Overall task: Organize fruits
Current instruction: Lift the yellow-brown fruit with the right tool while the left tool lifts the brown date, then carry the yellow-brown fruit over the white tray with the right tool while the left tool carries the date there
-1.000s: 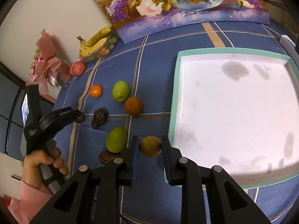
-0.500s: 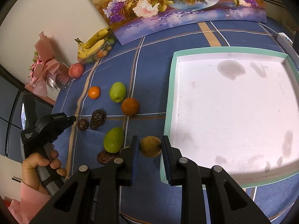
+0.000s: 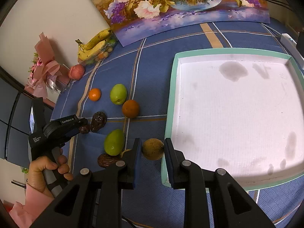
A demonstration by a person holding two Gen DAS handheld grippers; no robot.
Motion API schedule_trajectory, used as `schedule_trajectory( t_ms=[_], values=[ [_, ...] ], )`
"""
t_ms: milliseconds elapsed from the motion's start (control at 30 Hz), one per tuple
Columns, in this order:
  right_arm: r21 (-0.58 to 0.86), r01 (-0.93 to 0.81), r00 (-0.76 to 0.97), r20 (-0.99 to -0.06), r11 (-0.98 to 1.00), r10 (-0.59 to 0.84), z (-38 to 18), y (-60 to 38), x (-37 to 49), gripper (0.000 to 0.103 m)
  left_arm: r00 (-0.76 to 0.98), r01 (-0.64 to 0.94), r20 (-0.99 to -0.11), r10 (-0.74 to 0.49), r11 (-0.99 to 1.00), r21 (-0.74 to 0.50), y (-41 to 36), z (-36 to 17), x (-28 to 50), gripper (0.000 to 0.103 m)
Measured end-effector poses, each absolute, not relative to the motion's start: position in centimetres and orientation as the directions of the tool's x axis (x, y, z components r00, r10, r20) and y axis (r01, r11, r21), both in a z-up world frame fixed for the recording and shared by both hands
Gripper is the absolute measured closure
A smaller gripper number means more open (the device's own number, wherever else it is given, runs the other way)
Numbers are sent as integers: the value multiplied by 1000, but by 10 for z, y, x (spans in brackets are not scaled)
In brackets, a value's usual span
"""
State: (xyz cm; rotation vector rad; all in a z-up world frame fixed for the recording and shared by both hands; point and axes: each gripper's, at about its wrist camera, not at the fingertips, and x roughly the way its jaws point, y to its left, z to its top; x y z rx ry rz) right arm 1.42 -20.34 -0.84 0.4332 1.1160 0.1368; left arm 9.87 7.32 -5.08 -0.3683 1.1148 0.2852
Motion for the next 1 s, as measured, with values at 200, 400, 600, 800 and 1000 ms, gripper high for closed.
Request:
schedule_trajectory(
  t_ms=[200,400,600,800,1000],
  values=[
    [410,112,453,-832,905,320,-5,-207,14,78,475,-397,-878,53,904,-160,65,-22,92,67],
    [347,158,482,-844,924,235,-2,-222,14,78,518,-335,-854,33,927,-167,39,9,82,67],
    [231,253,512,-856,939,72,4,-254,20,78,558,-146,-826,-72,972,-184,-19,32,78,67],
    [152,364,515,-855,919,-63,8,-300,24,78,565,44,-805,-183,981,-191,-84,48,76,67],
    [100,448,506,-848,888,-160,13,-341,24,78,529,203,-800,-284,957,-206,-140,54,77,67]
  ],
)
